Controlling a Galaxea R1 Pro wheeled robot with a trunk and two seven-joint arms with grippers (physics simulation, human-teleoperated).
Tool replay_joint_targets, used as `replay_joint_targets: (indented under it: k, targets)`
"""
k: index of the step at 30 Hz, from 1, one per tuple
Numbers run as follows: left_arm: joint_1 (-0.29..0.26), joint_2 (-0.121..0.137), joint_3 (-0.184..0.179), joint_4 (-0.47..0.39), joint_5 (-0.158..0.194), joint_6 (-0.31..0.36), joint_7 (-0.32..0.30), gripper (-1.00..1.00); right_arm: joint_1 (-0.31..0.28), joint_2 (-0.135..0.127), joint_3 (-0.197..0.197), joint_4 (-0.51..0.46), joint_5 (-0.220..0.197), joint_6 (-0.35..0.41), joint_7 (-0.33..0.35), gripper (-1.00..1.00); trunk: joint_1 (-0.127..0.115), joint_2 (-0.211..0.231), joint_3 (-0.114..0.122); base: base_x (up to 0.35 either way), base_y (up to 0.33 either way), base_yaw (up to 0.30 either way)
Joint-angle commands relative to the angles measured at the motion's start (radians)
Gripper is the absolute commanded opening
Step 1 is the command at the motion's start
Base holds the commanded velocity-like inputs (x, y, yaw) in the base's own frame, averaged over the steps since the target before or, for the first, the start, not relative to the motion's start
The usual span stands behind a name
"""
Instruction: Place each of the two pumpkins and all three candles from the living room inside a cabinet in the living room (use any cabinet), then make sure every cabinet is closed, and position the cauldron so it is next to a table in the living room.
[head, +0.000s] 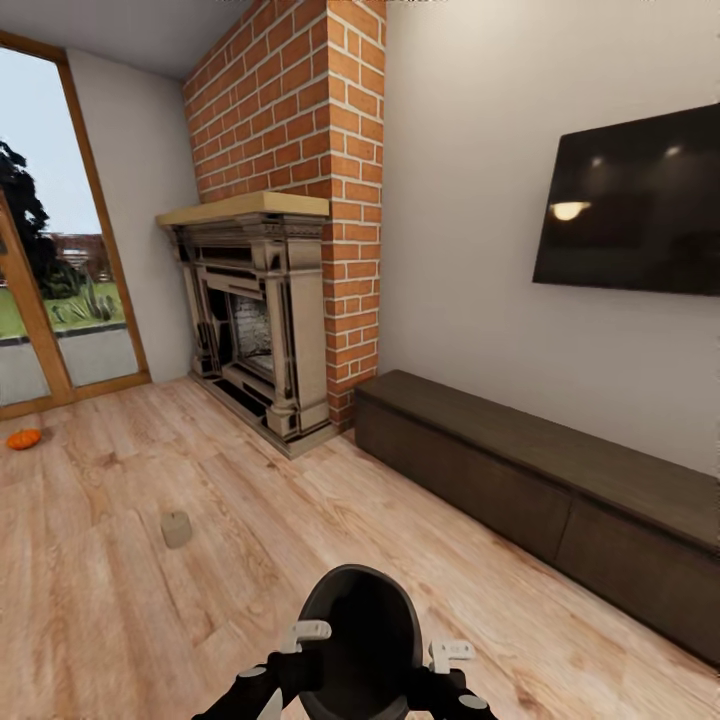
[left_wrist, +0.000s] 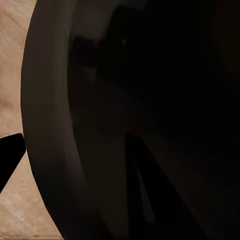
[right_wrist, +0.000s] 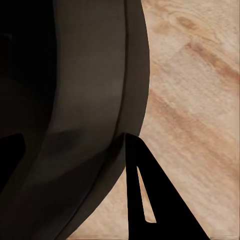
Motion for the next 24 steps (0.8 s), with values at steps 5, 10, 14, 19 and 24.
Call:
replay_joint_targets:
  k: [5,10,14,19,24]
  targets:
    - [0.000,0.000,-0.004,-0.001,0.005,0.007,-0.003,-1.00,-0.001,0.001,-0.002,-0.009,-0.008,-0.002,0.003,-1.00,-0.001,-0.001,-0.001,-0.257,0.000,0.000]
    - [0.000,0.000,-0.004,-0.001,0.005,0.007,-0.003,-1.00,-0.001,0.001,-0.002,-0.009,-0.008,-0.002,0.003,-1.00,-0.001,-0.001,-0.001,-0.289,0.000,0.000]
    - [0.000,0.000,-0.004,-0.001,0.005,0.007,-0.003,-1.00,-0.001,0.001,-0.002,-0.009,-0.008,-0.002,0.002,-1.00,-0.001,-0.001,-0.001,-0.293,0.000,0.000]
    - [0.000,0.000,-0.004,-0.001,0.005,0.007,-0.003,-1.00,-0.001,0.001,-0.002,-0.009,-0.008,-0.002,0.002,-1.00,-0.001,-0.001,-0.001,-0.295,-0.003,0.027]
    - [0.000,0.000,-0.004,-0.001,0.005,0.007,-0.003,-1.00,-0.001,0.001,-0.002,-0.009,-0.008,-0.002,0.002,-1.00,-0.001,-0.001,-0.001,-0.292,-0.092,0.168]
